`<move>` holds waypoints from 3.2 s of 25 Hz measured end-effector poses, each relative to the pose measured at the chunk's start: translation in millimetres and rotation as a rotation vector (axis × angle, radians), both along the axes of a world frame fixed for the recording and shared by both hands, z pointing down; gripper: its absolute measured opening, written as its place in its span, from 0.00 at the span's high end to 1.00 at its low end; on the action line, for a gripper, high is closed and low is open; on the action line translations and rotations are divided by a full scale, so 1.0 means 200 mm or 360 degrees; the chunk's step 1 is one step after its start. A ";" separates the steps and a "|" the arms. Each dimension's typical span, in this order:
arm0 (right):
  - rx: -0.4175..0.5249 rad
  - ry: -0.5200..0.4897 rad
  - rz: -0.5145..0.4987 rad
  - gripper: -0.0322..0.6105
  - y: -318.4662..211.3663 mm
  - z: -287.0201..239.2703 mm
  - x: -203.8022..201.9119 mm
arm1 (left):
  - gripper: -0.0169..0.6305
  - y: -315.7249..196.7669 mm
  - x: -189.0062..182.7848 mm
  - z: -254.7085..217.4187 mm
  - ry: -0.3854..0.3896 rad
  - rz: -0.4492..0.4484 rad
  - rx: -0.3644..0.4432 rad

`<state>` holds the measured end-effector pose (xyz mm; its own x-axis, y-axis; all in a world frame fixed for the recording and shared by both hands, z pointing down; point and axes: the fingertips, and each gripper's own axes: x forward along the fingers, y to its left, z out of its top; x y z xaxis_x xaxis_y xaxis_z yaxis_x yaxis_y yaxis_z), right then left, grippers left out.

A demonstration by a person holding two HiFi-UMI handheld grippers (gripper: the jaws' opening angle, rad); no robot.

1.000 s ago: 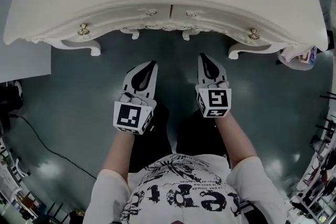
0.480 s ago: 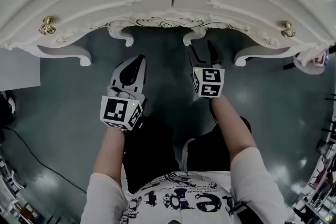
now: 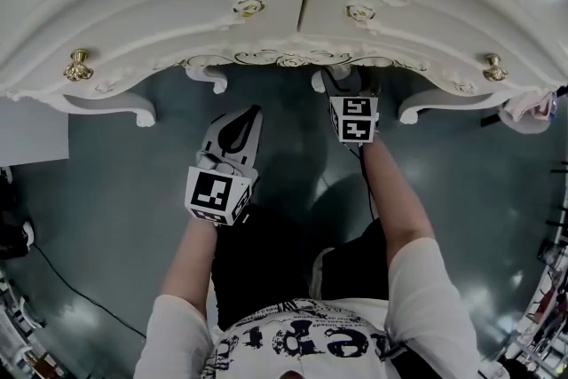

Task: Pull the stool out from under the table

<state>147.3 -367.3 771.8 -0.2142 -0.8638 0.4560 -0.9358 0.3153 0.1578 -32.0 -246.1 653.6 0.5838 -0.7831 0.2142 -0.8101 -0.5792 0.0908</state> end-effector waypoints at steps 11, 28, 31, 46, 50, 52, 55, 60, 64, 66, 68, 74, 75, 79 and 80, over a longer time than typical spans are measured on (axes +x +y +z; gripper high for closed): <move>0.0001 -0.0049 0.0001 0.43 -0.14 0.01 -0.07 | 0.95 -0.05 0.00 0.04 -0.0004 -0.0026 -0.0026; -0.0080 0.0046 -0.0053 0.51 0.02 0.03 -0.03 | 0.95 0.12 -0.04 0.00 -0.0083 -0.0101 -0.0028; -0.0096 0.0054 -0.0069 0.51 0.11 0.04 0.00 | 0.95 0.21 -0.03 -0.01 -0.0117 -0.0124 -0.0022; -0.0205 0.0078 -0.0136 0.51 0.71 0.05 0.09 | 0.95 0.64 -0.07 -0.15 -0.0049 -0.0242 -0.0061; -0.0179 0.0050 -0.0155 0.50 0.88 0.06 0.08 | 0.95 0.77 -0.05 -0.03 -0.0061 -0.0181 -0.0019; -0.0174 0.0059 -0.0154 0.51 0.97 0.07 0.08 | 0.95 0.86 -0.02 0.04 -0.0075 -0.0127 -0.0030; -0.0189 0.0061 -0.0146 0.50 1.12 0.08 0.07 | 0.95 1.01 0.02 0.09 -0.0108 -0.0021 -0.0017; -0.0237 0.0071 -0.0137 0.50 1.35 0.07 0.07 | 0.95 1.20 0.03 0.08 -0.0075 0.0091 -0.0004; -0.0271 0.0083 -0.0157 0.50 1.51 0.08 0.07 | 0.95 1.31 0.01 0.11 -0.0061 0.0136 -0.0026; -0.0289 0.0085 -0.0173 0.50 1.59 0.08 0.07 | 0.95 1.36 0.00 0.11 -0.0047 0.0148 -0.0039; -0.0307 0.0088 -0.0190 0.50 1.66 0.09 0.06 | 0.95 1.41 -0.02 0.09 -0.0037 0.0173 -0.0027; -0.0345 0.0100 -0.0208 0.50 1.83 0.09 0.06 | 0.95 1.52 -0.04 0.07 -0.0040 0.0251 -0.0001; -0.0350 0.0097 -0.0195 0.50 1.84 0.09 0.06 | 0.95 1.53 -0.05 0.07 -0.0040 0.0256 0.0000; -0.0410 0.0124 -0.0139 0.49 1.88 0.11 0.05 | 0.95 1.57 -0.03 0.06 -0.0043 0.0286 0.0005; -0.0426 0.0131 -0.0122 0.49 1.89 0.11 0.05 | 0.95 1.58 -0.02 0.05 -0.0048 0.0297 0.0008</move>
<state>158.3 11.0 793.4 -0.2270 -0.6931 0.6842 -0.8951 0.4253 0.1339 -35.7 70.8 663.8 0.7126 -0.6628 0.2301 -0.6908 -0.7202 0.0647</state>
